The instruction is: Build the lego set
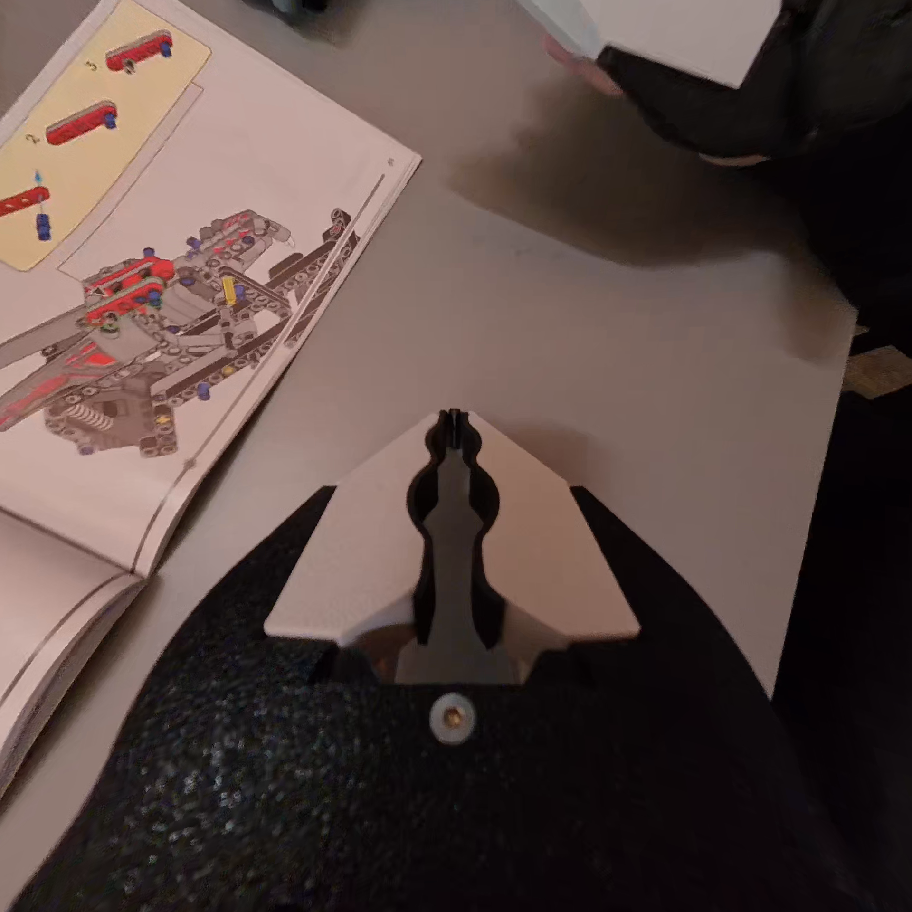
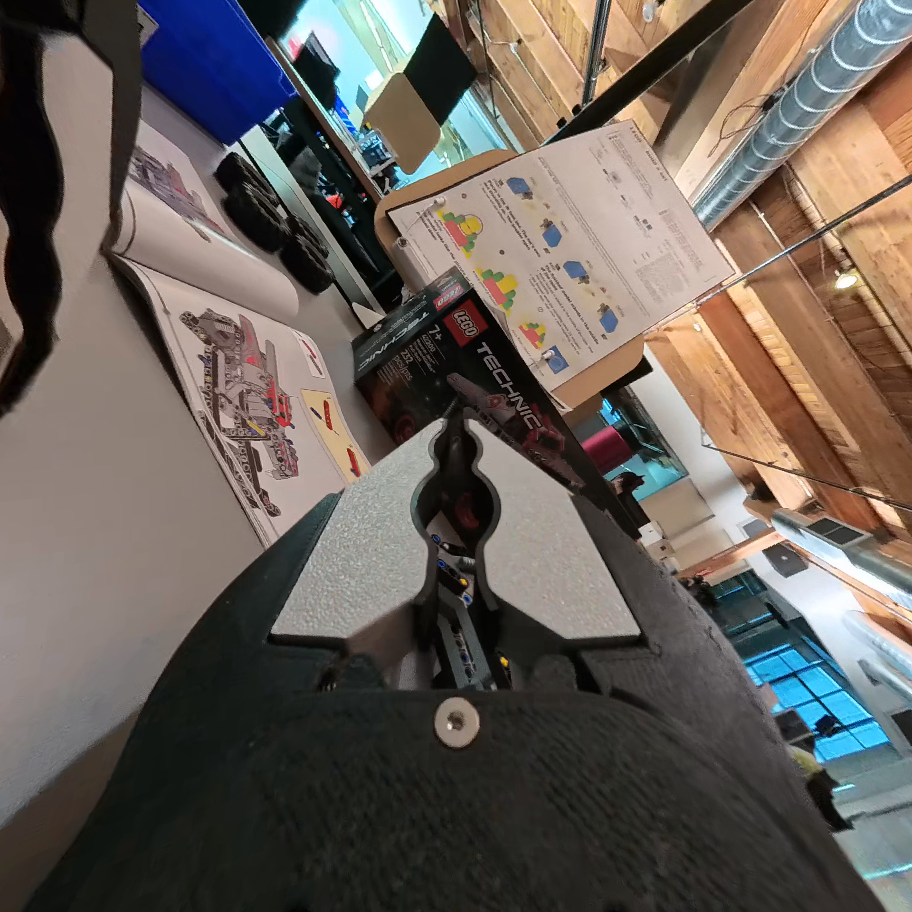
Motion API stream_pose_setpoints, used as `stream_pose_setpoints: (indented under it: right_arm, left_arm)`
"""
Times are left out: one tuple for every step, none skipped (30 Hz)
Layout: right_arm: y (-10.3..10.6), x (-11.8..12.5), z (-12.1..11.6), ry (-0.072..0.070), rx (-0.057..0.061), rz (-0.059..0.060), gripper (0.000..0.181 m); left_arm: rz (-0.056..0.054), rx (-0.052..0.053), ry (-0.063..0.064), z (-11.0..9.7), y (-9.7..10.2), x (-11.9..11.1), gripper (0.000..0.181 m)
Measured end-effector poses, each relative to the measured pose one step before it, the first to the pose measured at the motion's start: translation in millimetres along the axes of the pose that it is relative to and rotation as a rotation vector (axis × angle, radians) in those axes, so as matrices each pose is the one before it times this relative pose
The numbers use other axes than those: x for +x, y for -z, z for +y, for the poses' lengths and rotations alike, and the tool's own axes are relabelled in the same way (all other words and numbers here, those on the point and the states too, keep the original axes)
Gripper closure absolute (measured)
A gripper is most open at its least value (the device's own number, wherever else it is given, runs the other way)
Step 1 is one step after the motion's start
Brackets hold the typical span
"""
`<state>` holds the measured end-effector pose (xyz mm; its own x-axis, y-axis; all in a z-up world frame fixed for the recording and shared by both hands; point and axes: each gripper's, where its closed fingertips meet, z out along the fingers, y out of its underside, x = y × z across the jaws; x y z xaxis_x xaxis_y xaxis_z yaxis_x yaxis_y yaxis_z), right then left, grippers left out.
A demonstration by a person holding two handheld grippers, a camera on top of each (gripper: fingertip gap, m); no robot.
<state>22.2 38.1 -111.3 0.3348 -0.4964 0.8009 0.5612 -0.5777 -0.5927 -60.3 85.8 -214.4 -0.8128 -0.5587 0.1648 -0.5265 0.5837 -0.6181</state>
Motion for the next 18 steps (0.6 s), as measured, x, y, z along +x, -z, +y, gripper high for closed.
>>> stream_pose_setpoints:
  right_arm:
    - [-0.58, -1.42, -0.36, -0.0103, 0.0032, -0.0106, 0.179]
    - [-0.88, -4.25, 0.03, -0.0051, 0.0039, -0.0233, 0.179]
    - [-0.84, -4.73, 0.51, 0.0020, -0.0001, -0.0263, 0.179]
    - [-0.65, -3.57, 0.26, 0.0038, -0.0016, -0.0183, 0.179]
    - [-0.54, -2.59, -0.30, 0.0022, 0.0002, -0.0136, 0.179]
    - [-0.39, -1.77, -0.83, 0.0021, 0.0019, -0.0089, 0.180]
    - [-0.44, -1.43, -0.59, 0.0031, 0.0015, -0.0061, 0.180]
    - [-0.49, -2.03, -0.02, 0.0040, -0.0009, -0.0095, 0.180]
    - [-0.54, -2.22, 0.60, 0.0041, -0.0033, -0.0107, 0.180]
    - [-0.57, -1.72, 0.81, 0.0036, -0.0041, -0.0084, 0.180]
    - [-0.39, -1.34, 0.50, 0.0022, -0.0027, -0.0061, 0.180]
    - [-0.29, -0.85, 0.03, 0.0013, -0.0010, -0.0036, 0.180]
    - [-0.03, -0.24, -0.07, 0.0018, -0.0008, 0.0000, 0.180]
    - [-0.03, -0.22, -0.24, 0.0019, -0.0007, 0.0001, 0.180]
    - [-0.16, -0.74, -0.42, 0.0019, 0.0001, -0.0016, 0.180]
    - [-0.34, -1.08, -0.92, 0.0032, 0.0016, -0.0033, 0.180]
    - [-0.31, -1.81, -1.27, 0.0055, 0.0029, -0.0061, 0.180]
    - [-0.41, -2.08, -1.84, 0.0085, 0.0040, -0.0067, 0.180]
  left_arm:
    - [-0.0009, 0.0119, 0.0012, -1.77, -1.62, 0.27, 0.179]
    - [0.0010, 0.0079, -0.0038, -0.67, -0.69, 0.37, 0.179]
    - [-0.0018, 0.0031, -0.0108, 0.17, 0.19, 0.07, 0.175]
    - [-0.0078, 0.0013, -0.0129, 0.68, 1.20, -0.76, 0.171]
    - [-0.0147, 0.0001, -0.0099, 1.14, 2.28, -1.77, 0.167]
    - [-0.0113, 0.0060, -0.0116, 0.53, 3.79, -1.49, 0.163]
    - [-0.0038, 0.0189, -0.0145, -0.62, 5.89, -0.56, 0.159]
    - [-0.0056, 0.0287, -0.0118, -1.72, 7.93, -1.48, 0.154]
    - [-0.0144, 0.0329, -0.0046, -2.14, 10.03, -3.98, 0.154]
    - [-0.0182, 0.0304, 0.0027, -1.42, 11.72, -5.56, 0.154]
    - [-0.0231, 0.0215, 0.0102, 0.56, 12.67, -7.56, 0.153]
    - [-0.0330, 0.0073, 0.0159, 3.51, 12.88, -9.91, 0.151]
    - [-0.0410, -0.0085, 0.0174, 6.74, 12.06, -11.82, 0.149]
    - [-0.0431, -0.0236, 0.0127, 10.04, 10.14, -12.22, 0.147]
    - [-0.0412, -0.0360, 0.0044, 12.79, 7.81, -11.07, 0.145]
    - [-0.0370, -0.0387, -0.0048, 13.61, 5.19, -9.17, 0.144]
    - [-0.0232, -0.0324, -0.0114, 12.46, 2.84, -4.97, 0.144]
    - [-0.0010, -0.0213, -0.0158, 10.06, 1.07, 0.73, 0.144]
